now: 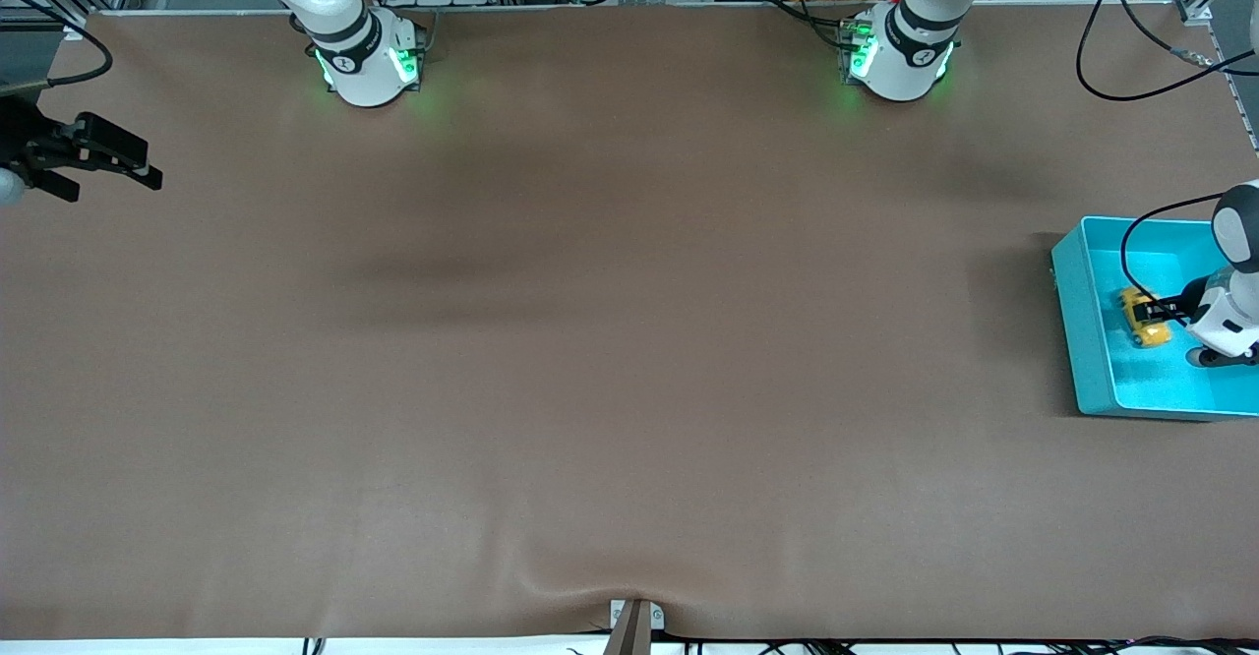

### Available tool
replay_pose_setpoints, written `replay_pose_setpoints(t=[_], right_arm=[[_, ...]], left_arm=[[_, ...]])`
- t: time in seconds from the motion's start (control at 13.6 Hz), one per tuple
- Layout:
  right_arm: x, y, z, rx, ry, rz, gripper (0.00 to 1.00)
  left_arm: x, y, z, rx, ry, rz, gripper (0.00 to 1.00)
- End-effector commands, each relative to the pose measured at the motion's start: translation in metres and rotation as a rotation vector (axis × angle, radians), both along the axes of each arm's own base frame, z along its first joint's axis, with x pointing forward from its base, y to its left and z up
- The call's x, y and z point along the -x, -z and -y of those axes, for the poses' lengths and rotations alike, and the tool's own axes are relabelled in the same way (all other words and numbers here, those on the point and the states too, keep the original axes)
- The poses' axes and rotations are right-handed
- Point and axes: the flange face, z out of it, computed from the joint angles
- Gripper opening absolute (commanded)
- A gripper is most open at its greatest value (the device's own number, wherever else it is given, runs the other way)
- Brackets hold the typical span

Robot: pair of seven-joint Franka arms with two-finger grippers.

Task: Wind and store yellow beetle car
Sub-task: 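Lower the car into the bin and open the left gripper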

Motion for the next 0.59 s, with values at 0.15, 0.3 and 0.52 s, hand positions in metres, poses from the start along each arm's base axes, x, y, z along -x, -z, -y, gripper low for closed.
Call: replay_pose_setpoints(t=[0.15,0.3,0.52], right_arm=[[0.004,-0.007,0.002,0.018,0.01,0.008,1.0],[0.004,-0.007,0.001,0.017,0.01,0.008,1.0],[0.004,-0.007,0.001,0.017,0.008,0.008,1.0]], left_arm=[[-0.012,-0.033,-0.004,-0.037,-0.025,0.055,1.0],[-0.016,-0.066,0.0,-0.067,-0.041,0.077,1.0],[-0.025,-0.129,0.02,-0.099,-0.026,0.051,1.0]])
